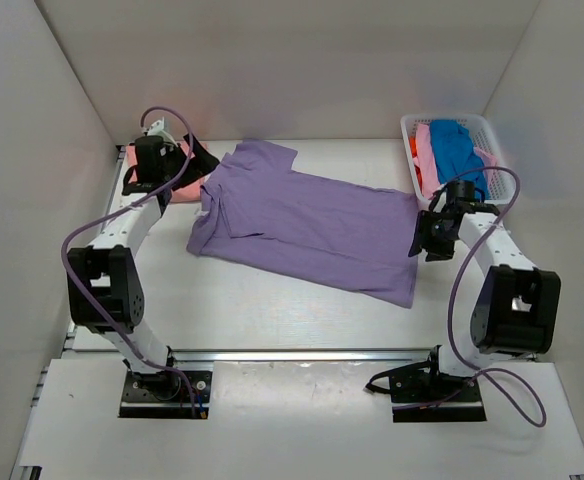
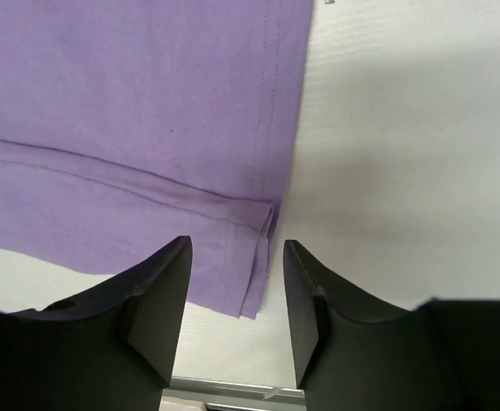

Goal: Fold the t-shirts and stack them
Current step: Fold the flattened tshirt in 1/3 of the way

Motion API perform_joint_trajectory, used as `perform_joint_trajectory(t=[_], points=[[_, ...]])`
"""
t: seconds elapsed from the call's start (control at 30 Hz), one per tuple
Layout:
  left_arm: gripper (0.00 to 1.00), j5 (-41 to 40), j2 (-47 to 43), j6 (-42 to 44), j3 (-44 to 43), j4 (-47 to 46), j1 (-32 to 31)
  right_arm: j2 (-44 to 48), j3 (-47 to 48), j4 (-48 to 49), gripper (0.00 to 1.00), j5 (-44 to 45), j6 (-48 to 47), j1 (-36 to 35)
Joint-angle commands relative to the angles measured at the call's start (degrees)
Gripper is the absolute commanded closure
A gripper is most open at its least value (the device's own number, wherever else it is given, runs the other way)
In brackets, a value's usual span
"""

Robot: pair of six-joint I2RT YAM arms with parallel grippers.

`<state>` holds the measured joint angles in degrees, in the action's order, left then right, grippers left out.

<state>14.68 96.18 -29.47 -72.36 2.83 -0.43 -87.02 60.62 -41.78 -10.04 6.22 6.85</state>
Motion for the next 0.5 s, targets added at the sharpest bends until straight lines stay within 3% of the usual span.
perform_joint_trajectory(t=[0.0,0.23,0.33,0.47], points=[[0.02,-2.4,-8.5,3.5,3.2,6.2,0.4,5.5,-1.9,-0.4,0.55,0.7,2.7,1.1],[0.01,-8.2,-20.2,7.5,21.3,11.0,0.2,11.7,-9.2,-2.6,0.58,-1.5,5.2,-0.2],[0.01,-10.0,-22.1,9.7,25.4,10.7,-0.3,13.5,-10.6,-3.3,0.59,-2.5,6.3,-1.0],[0.09,-13.5,-22.9,12.6,29.3,8.3,-2.1,14.8,-12.6,-3.4,0.62,-3.1,6.6,-1.3]])
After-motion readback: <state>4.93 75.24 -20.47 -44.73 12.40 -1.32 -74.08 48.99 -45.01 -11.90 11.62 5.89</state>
